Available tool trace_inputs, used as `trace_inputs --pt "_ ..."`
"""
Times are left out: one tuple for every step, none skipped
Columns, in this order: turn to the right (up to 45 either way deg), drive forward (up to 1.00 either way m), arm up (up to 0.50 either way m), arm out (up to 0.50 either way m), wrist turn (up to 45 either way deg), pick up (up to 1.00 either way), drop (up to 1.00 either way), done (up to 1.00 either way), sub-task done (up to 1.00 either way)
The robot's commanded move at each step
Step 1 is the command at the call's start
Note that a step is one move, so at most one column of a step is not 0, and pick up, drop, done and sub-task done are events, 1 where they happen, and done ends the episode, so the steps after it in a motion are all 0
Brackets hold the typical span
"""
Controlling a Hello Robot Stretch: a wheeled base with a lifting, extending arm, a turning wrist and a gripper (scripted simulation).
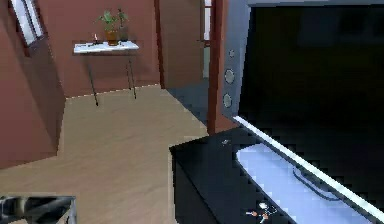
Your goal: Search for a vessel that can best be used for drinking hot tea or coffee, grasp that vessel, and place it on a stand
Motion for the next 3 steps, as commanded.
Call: trace_inputs --pt "45.0 0.0 0.0 0.0 0.0 0.0 0.0 0.0 0.0" --pt "45.0 0.0 0.0 0.0 0.0 0.0 0.0 0.0 0.0" --pt "18.0 0.0 0.0 0.0 0.0 0.0 0.0 0.0 0.0"
